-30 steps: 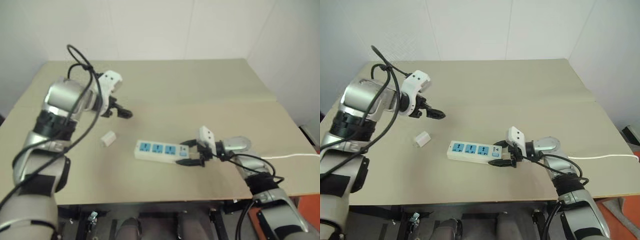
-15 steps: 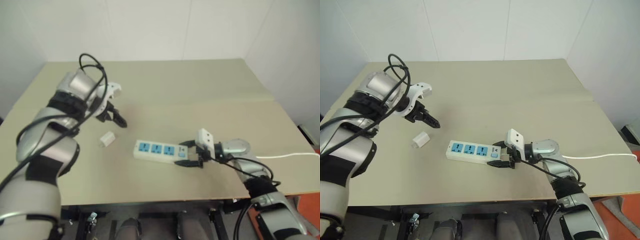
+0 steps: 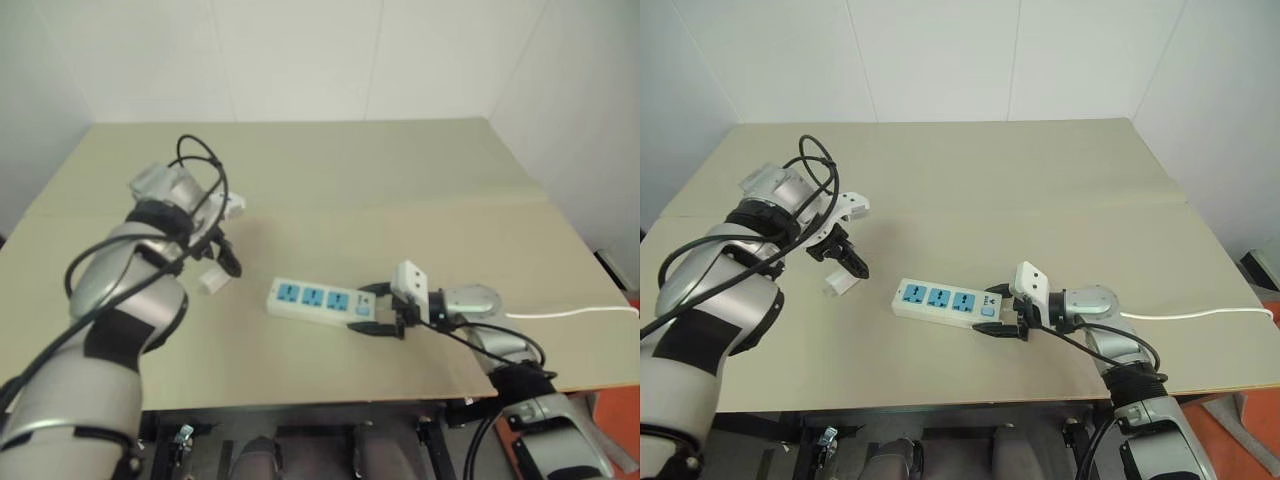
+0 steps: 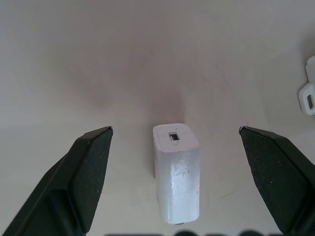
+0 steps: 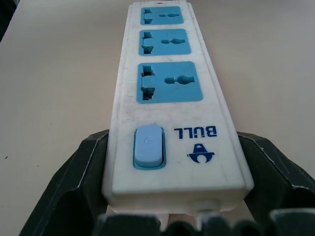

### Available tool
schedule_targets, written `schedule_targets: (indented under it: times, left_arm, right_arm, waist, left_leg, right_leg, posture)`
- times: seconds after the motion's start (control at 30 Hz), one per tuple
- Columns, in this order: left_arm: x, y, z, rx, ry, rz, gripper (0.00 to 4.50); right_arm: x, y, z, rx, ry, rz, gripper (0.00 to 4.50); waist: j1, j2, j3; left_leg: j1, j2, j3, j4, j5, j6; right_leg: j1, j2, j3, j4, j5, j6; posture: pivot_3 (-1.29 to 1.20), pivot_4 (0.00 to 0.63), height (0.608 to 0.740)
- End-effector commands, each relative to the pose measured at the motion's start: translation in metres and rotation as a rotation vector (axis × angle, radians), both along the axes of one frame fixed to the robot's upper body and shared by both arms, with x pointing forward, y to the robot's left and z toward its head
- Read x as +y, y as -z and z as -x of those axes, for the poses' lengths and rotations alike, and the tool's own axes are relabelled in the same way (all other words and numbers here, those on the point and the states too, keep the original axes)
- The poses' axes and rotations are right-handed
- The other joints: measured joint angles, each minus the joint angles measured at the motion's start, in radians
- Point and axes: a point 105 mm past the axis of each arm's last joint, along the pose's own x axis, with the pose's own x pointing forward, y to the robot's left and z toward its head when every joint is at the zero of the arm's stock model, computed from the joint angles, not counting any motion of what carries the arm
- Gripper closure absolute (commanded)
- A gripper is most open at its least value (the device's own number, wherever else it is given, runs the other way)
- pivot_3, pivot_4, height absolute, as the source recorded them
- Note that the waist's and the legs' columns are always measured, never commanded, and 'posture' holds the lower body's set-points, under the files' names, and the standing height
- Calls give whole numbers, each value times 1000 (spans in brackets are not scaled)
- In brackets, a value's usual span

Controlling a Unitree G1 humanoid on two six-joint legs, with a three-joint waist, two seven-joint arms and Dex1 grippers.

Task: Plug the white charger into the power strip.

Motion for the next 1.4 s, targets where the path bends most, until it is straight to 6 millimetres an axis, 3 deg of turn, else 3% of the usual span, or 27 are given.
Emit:
schedule_targets:
  times: [0.03,0.33,0.5,0.73,0.93,1.03,1.23,1.33,1.4]
  left_arm:
    - [2,-4,-2,-17,15,-23,0]
    - [5,8,-1,6,3,-59,0]
    - [3,11,-1,7,-2,-62,1195]
    - [0,14,-3,-7,15,-84,3506]
    - [-2,12,-6,-28,23,-76,3497]
    - [-18,-12,-22,-183,31,34,3497]
    - [-56,-101,-44,-577,5,513,3497]
    - [-70,-132,-32,-815,112,757,3497]
    - [-77,-135,-11,-986,241,841,3497]
  right_arm:
    - [2,27,12,96,-12,49,1053]
    - [4,29,12,93,-11,54,1053]
    - [3,30,13,95,-8,59,1053]
    - [2,31,14,96,-8,66,1053]
    - [1,32,16,110,-10,67,1053]
    - [0,32,17,108,-11,69,1053]
    - [-1,30,19,90,-19,66,1053]
    - [-1,26,23,96,-54,47,1053]
    - [-2,24,29,108,-94,40,1053]
  waist:
    - [0,0,0]
    - [-1,0,0]
    - [0,-1,0]
    - [0,-1,-1]
    - [1,-1,-1]
    - [1,-1,-1]
    - [3,-1,-1]
    - [1,-1,-1]
    - [1,3,-4]
  left_leg:
    - [0,0,0,0,0,0]
    - [0,0,0,0,0,0]
    - [0,0,0,0,0,0]
    - [0,0,0,0,0,0]
    - [0,0,0,0,0,0]
    - [0,0,0,0,0,0]
    - [0,0,-1,0,0,0]
    - [0,0,-1,0,0,0]
    - [3,0,1,0,0,0]
  right_leg:
    - [0,0,0,0,0,0]
    - [0,0,0,0,0,0]
    - [0,0,0,0,0,0]
    - [0,0,0,0,0,0]
    - [0,0,0,0,0,0]
    - [0,0,0,0,0,0]
    - [0,-1,-1,0,0,0]
    - [0,-1,0,0,1,-1]
    - [1,-2,2,1,4,-6]
  posture:
    - [0,150,740]
    - [0,150,740]
    - [0,150,740]
    - [0,150,740]
    - [0,150,740]
    - [0,150,740]
    - [0,150,740]
    - [0,150,740]
    - [0,150,740]
